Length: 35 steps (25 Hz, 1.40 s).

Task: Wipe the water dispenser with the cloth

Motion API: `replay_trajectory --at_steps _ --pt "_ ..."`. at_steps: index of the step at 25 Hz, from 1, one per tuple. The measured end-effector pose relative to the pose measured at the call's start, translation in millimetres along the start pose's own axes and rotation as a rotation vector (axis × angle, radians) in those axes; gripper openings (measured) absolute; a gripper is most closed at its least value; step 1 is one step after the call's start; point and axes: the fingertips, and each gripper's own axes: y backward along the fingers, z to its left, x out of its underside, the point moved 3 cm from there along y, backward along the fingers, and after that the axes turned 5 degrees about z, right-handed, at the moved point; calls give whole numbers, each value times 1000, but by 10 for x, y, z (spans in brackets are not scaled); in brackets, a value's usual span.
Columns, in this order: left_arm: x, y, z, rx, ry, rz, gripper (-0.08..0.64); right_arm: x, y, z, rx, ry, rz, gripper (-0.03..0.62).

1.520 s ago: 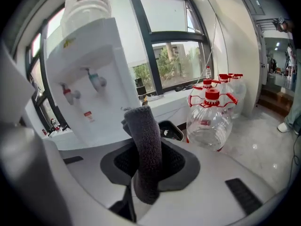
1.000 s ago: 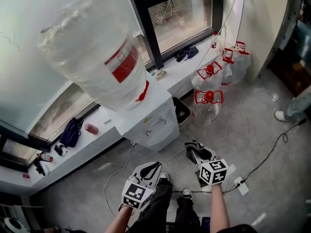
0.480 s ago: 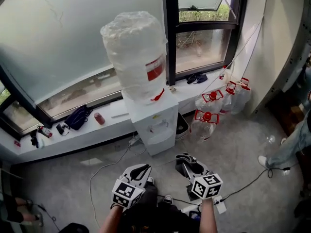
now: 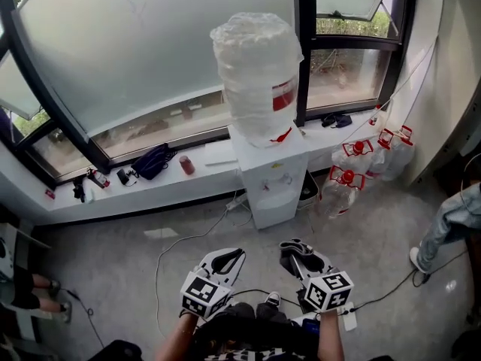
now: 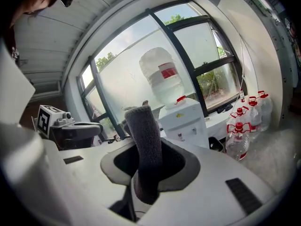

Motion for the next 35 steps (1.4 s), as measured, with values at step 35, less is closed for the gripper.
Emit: replay_trajectory --at_steps 35 --pt "663 1792 -510 -29 15 -172 20 513 386 1936 -69 193 8 103"
